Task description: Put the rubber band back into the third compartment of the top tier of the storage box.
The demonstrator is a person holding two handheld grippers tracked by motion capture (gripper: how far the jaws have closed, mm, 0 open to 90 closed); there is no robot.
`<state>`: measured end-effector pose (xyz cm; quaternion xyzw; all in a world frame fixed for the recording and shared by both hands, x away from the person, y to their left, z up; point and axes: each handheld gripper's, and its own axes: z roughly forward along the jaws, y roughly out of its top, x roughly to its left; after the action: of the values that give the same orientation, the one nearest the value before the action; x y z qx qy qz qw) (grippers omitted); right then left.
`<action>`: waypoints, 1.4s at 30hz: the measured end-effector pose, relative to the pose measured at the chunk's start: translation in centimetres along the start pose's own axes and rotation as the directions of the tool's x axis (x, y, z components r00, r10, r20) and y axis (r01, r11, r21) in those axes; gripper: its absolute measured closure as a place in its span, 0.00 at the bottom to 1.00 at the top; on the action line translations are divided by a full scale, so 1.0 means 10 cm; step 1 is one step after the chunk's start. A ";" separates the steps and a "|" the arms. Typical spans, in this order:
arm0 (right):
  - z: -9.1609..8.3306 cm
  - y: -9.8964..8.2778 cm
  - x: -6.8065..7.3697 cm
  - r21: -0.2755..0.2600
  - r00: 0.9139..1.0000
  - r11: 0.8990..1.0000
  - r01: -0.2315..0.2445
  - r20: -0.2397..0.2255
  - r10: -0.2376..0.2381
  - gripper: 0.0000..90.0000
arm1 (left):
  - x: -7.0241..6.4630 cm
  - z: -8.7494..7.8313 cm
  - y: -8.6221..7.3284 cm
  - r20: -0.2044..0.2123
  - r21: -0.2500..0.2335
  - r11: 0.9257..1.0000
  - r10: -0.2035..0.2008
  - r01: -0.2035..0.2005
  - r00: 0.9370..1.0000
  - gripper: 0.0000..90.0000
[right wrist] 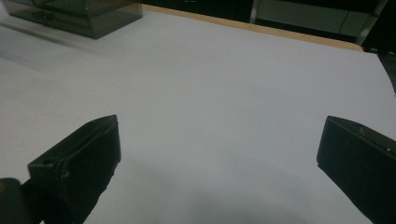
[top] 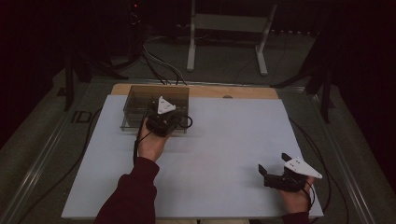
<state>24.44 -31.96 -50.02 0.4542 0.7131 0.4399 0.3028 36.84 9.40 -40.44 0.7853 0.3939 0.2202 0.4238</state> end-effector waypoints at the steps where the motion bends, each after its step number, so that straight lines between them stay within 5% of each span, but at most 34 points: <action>1: 0.00 0.00 0.00 0.000 1.000 1.000 0.001 0.000 -0.001 0.00 | 0.01 0.00 0.00 -0.001 -0.002 1.000 -0.003 0.003 1.000 0.98; 42: 0.00 0.00 0.00 0.002 1.000 1.000 0.004 -0.003 -0.004 0.00 | 0.26 0.06 -0.05 -0.060 0.015 0.999 -0.041 0.042 0.997 0.98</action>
<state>24.44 -31.91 -50.04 0.4524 0.7150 0.4392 0.3021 38.56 11.34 -41.13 0.7737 0.4242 0.2313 0.4098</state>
